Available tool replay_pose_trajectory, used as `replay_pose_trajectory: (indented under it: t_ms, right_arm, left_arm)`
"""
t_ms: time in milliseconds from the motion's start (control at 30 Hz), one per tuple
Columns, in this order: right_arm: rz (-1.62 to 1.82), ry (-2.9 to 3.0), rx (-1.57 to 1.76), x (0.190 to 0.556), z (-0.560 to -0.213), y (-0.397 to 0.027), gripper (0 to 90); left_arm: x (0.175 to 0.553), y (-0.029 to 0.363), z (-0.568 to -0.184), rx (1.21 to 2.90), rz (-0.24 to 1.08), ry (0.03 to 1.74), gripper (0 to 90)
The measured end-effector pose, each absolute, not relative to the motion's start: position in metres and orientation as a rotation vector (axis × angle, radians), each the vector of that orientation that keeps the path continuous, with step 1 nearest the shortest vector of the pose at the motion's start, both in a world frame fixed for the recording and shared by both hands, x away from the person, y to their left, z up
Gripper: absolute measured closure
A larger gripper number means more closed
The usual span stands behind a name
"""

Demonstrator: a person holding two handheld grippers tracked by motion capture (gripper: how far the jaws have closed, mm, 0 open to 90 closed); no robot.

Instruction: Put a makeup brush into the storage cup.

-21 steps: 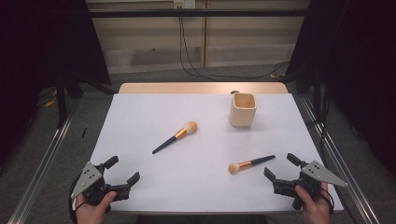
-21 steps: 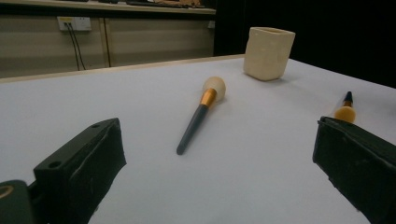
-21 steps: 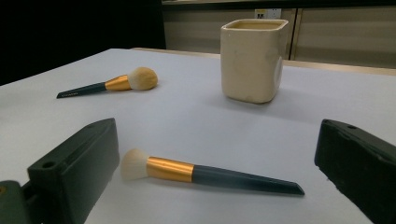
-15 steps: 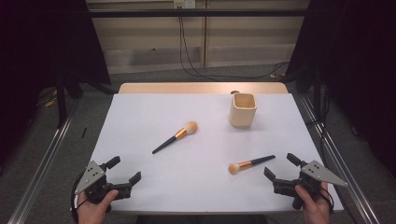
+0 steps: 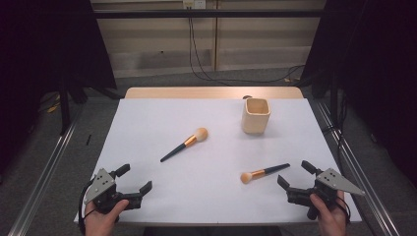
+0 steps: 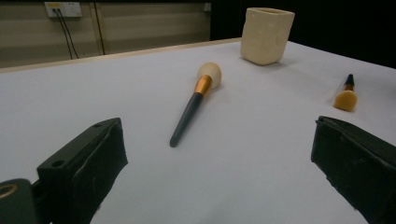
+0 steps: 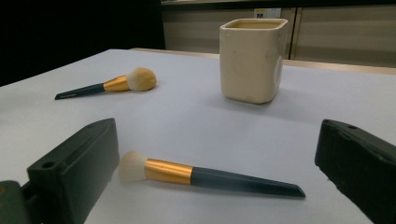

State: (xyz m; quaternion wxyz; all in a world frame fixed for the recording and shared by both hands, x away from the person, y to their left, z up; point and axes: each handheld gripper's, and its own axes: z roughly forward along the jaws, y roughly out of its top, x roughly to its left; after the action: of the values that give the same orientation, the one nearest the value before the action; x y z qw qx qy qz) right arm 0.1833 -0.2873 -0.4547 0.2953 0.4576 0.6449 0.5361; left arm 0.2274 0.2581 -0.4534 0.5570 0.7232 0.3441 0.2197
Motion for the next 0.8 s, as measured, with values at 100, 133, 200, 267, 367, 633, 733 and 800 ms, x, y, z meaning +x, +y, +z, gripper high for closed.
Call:
replay_pose_trajectory:
  t_ms: [100,133,200,267,367,633,733,800]
  right_arm:
    - [1.422,1.719,1.206,0.183,-0.454,-0.287,0.0]
    - [1.417,1.722,1.202,0.183,-0.454,-0.287,0.0]
    - [1.415,1.723,1.195,0.183,-0.454,-0.288,0.0]
    - [1.406,1.728,1.189,0.184,-0.454,-0.288,0.0]
    - [1.402,1.729,1.185,0.184,-0.454,-0.288,0.0]
    - [1.395,1.729,1.177,0.185,-0.454,-0.287,0.0]
    - [1.397,1.73,1.175,0.185,-0.454,-0.288,0.0]
    - [1.4,1.736,1.168,0.185,-0.454,-0.287,0.0]
  left_arm:
    - [0.226,0.255,-0.451,1.711,0.527,0.799,3.0]
    - [0.226,0.254,-0.45,1.714,0.528,0.796,3.0]
    - [0.228,0.25,-0.446,1.721,0.529,0.784,3.0]
    - [0.228,0.249,-0.445,1.721,0.531,0.781,3.0]
    - [0.23,0.246,-0.441,1.72,0.53,0.768,3.0]
    - [0.246,0.238,-0.436,1.742,0.524,0.765,3.1]
    - [0.253,0.232,-0.434,1.745,0.517,0.753,3.1]
    - [0.257,0.228,-0.432,1.751,0.514,0.741,3.1]
